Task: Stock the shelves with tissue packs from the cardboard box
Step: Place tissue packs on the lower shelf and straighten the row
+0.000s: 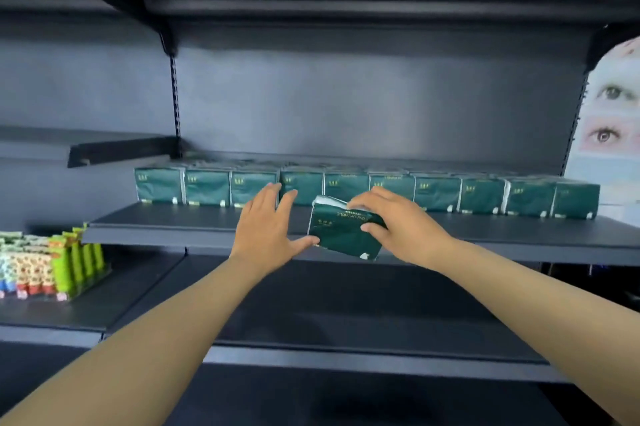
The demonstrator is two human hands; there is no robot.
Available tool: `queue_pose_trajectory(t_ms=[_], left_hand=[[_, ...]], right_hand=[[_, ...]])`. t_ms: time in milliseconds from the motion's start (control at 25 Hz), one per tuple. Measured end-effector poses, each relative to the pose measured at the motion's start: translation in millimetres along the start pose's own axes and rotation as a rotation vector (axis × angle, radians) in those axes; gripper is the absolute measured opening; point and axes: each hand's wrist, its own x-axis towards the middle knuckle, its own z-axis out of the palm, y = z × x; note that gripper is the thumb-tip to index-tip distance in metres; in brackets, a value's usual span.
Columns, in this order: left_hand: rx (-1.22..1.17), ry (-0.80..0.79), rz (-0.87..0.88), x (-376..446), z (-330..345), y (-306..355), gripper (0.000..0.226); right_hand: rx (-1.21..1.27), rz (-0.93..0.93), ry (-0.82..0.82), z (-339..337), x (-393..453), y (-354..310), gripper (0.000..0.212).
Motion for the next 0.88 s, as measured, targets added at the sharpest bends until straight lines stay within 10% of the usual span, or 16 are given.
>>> queue_pose_trajectory(t_ms=[480,880], left_hand=[[0.165,-0.116,0.117,116.5,88.4,-152.1,0.094],[0.036,0.096,0.219,134.4,167.2,-180.4,0.094]], right_hand=[[-0.061,0.2,0.102,122.9,181.4,38.4,0.035],[-0.366,0.253,0.107,184.5,209.1,49.7,0.069]])
